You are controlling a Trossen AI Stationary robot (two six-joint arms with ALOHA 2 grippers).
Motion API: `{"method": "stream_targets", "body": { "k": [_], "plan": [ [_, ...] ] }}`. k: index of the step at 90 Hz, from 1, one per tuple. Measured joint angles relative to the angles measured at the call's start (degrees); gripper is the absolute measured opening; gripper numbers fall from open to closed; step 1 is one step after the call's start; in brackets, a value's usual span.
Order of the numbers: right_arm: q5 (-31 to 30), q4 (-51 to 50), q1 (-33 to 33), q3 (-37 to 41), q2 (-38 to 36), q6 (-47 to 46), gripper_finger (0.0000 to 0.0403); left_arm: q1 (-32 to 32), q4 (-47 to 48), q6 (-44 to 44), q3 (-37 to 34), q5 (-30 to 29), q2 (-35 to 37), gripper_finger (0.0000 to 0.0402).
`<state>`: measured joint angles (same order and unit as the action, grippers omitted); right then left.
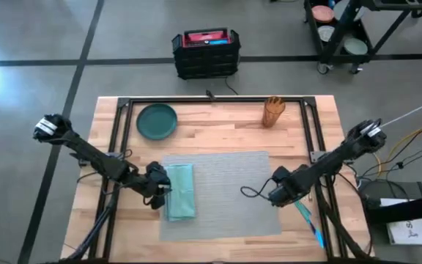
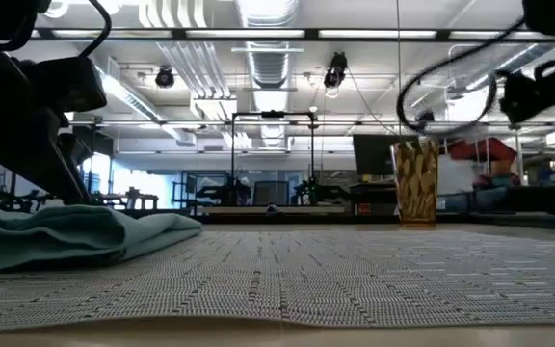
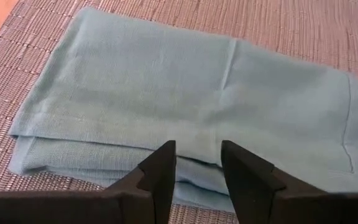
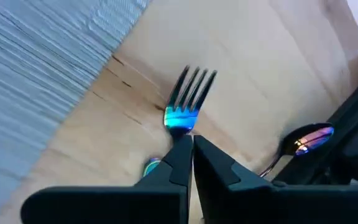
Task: Set table place
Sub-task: Put the blue fork on the light blue table napkin
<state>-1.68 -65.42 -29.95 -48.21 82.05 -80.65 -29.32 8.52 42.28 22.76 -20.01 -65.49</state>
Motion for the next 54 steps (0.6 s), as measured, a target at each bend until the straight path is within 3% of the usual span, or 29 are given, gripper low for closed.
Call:
{"method": "stream_targets", "body": {
  "k": [15, 29, 38, 54],
  "plan": [
    [0.14, 2.76, -0.86, 3.50, -7.65, -4.54, 0.0075, 0.00, 0.02, 0.02, 0.00, 1.14, 0.00, 0.0115],
    [0.67, 9.67, -2.93, 7.99, -8.68, -9.85, 0.0129, 0.00, 0.02, 0.02, 0.00, 1.22, 0.00, 0.0115],
    [3.00, 15.18, -3.45, 11.31, -6.79, -9.88, 0.0144, 0.00, 0.02, 0.02, 0.00, 1.22, 0.00, 0.0115],
    [4.75, 15.01, -3.66, 13.71, -3.97, -9.73, 0.0145, 0.00, -0.09, 0.23, 0.00, 1.29, 0.00, 0.0115]
  ]
}}
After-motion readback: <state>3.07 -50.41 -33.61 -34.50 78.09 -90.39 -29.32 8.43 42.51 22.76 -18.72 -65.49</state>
